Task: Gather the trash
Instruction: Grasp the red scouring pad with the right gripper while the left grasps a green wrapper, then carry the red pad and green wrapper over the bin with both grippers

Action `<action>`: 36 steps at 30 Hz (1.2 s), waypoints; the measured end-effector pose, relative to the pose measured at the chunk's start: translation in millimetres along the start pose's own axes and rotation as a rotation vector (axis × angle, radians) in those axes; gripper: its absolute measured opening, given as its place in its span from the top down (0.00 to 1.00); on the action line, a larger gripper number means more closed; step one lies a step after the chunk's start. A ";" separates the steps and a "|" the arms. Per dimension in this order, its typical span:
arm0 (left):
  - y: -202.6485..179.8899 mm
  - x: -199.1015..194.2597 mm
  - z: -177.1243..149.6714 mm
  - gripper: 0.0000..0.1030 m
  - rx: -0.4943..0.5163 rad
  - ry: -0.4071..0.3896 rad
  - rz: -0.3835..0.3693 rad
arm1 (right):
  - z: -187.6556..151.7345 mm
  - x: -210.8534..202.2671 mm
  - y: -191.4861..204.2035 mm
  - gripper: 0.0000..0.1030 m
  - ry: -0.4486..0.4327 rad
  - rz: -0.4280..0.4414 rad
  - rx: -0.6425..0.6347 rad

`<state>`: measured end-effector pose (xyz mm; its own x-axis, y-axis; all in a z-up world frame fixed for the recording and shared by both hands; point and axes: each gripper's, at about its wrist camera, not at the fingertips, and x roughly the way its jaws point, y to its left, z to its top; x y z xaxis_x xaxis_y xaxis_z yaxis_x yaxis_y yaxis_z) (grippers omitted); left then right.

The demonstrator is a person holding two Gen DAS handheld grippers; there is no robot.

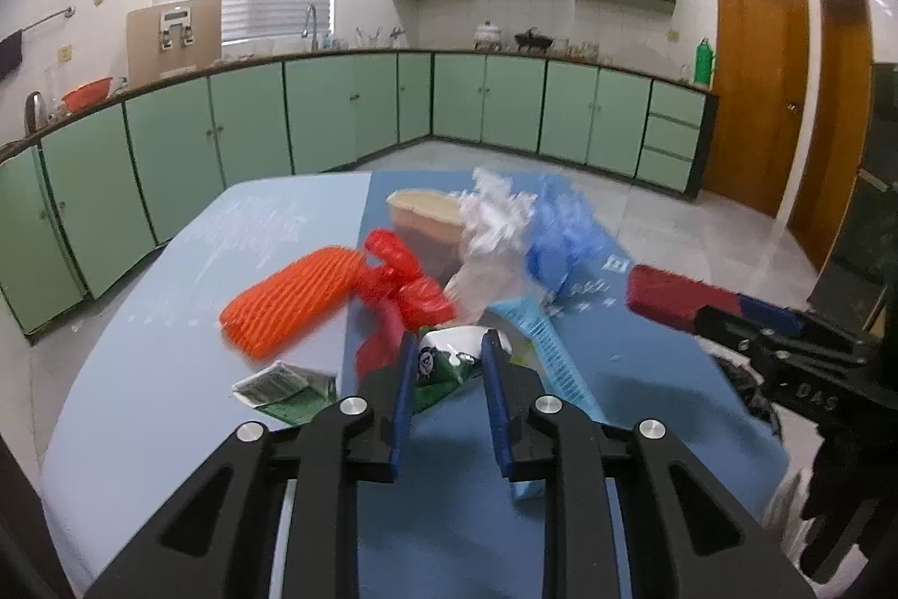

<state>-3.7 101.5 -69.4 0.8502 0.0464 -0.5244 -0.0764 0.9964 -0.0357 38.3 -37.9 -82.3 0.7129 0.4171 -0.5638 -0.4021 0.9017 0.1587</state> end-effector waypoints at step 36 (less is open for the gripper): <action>-4.3 -6.9 16.8 0.74 0.038 -0.033 -0.023 | 13.8 -18.0 0.0 0.52 -0.040 0.000 0.022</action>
<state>-0.4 98.1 -51.3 0.8681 0.0251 -0.4958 -0.0371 0.9992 -0.0144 33.4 -43.8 -60.9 0.7353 0.4209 -0.5311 -0.3895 0.9038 0.1771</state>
